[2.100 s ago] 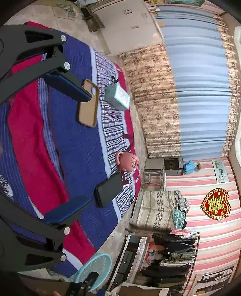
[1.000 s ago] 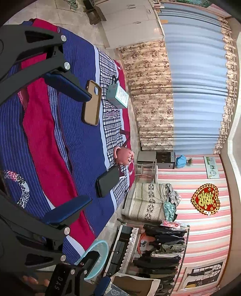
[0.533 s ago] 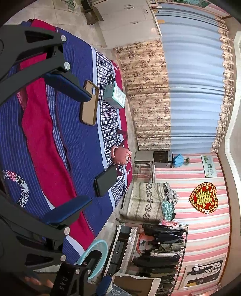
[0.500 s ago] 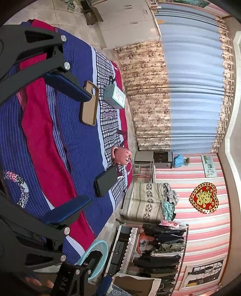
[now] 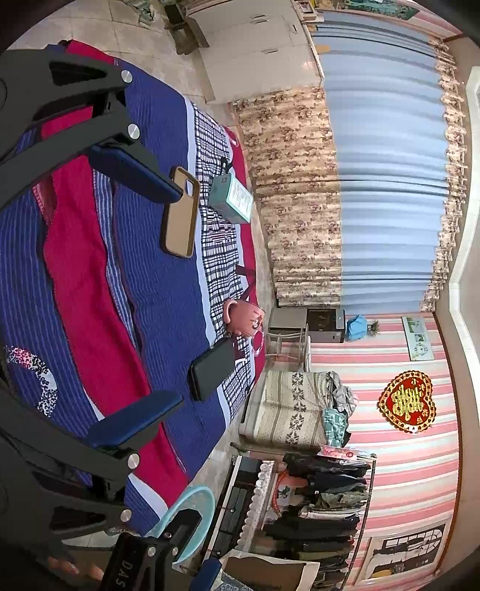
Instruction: Collect trash
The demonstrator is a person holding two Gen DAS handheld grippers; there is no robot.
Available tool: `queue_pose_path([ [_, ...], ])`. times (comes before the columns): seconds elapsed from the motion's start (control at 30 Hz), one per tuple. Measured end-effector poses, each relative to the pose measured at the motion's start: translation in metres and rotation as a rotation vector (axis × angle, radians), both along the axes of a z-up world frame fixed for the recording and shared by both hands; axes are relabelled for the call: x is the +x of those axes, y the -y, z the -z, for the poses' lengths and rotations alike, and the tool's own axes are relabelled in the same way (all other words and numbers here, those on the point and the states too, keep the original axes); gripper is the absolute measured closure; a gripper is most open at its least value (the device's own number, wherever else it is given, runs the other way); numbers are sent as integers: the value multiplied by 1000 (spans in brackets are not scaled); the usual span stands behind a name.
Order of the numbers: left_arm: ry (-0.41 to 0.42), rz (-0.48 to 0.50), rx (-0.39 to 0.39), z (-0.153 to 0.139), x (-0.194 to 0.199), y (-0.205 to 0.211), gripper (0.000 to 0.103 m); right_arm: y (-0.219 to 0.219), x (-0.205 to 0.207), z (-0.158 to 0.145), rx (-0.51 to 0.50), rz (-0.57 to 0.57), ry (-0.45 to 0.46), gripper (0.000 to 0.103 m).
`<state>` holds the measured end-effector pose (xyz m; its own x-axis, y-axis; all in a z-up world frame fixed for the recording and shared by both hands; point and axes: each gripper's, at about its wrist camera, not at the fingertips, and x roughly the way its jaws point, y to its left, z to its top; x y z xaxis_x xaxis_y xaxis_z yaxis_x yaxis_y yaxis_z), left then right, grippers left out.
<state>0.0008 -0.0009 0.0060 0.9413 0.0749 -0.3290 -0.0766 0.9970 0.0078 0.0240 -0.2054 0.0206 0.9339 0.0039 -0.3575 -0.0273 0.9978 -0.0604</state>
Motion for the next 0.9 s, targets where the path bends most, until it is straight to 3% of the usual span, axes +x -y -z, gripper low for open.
queue_pose_path([
  [0.9,-3,2,-5,0,2,-1,5,0,-1,1,1,3,1,5],
])
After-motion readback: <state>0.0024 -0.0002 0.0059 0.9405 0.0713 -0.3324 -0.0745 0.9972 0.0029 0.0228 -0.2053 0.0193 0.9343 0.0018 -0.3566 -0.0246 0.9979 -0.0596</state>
